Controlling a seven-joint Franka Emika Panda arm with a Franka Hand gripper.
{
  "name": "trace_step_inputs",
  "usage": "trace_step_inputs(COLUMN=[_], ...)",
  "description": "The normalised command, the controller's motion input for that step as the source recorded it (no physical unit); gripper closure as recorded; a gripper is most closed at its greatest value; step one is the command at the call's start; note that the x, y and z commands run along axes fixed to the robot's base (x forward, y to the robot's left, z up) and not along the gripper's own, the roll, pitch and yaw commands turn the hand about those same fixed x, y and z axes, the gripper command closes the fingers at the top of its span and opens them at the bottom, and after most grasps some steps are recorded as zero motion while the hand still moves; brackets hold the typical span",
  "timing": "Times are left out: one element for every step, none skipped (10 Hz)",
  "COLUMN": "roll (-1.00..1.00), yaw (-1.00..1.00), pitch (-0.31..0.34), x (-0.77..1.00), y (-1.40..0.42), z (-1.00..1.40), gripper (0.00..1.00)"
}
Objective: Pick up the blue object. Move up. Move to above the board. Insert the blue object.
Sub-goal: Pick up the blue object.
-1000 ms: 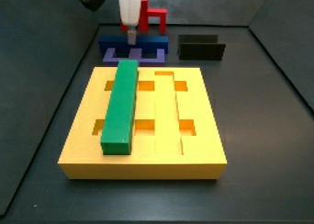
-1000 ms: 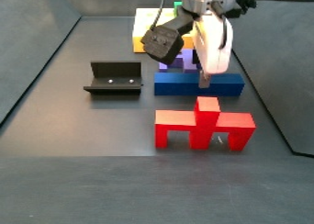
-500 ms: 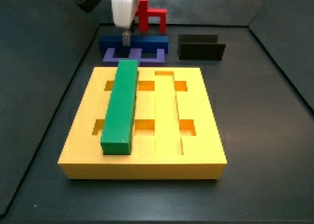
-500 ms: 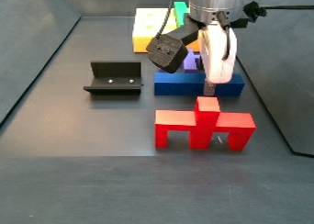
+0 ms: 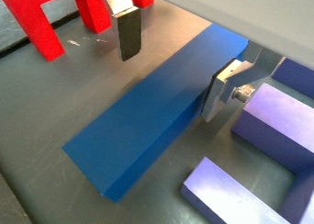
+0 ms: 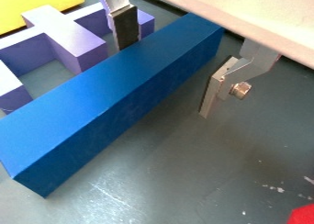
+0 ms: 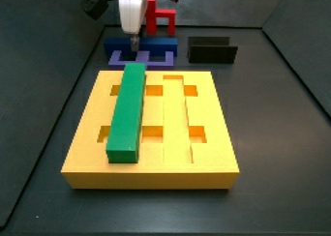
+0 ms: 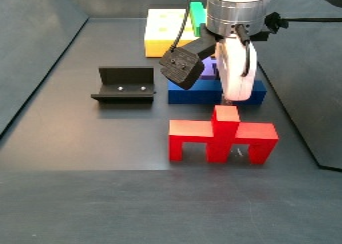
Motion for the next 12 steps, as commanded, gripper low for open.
trace_step_inputs(roll=[0.0, 0.0, 0.02, 0.05, 0.07, 0.11, 0.1, 0.09, 0.08, 0.05, 0.0, 0.0], yaw=[0.0, 0.0, 0.0, 0.0, 0.0, 0.0, 0.0, 0.0, 0.0, 0.0, 0.0, 0.0], pitch=[0.0, 0.0, 0.0, 0.0, 0.003, 0.0, 0.0, 0.0, 0.0, 0.0, 0.0, 0.0], x=[0.0, 0.05, 0.12, 0.1, 0.09, 0.0, -0.06, -0.05, 0.0, 0.0, 0.0, 0.0], y=[0.03, 0.0, -0.01, 0.0, 0.0, -0.04, -0.07, -0.09, -0.06, -0.01, 0.0, 0.0], z=[-0.11, -0.16, -0.16, -0.16, -0.14, -0.11, -0.02, 0.0, 0.0, 0.01, 0.06, 0.06], gripper=[0.0, 0.0, 0.0, 0.0, 0.0, 0.0, 0.0, 0.0, 0.0, 0.0, 0.0, 0.0])
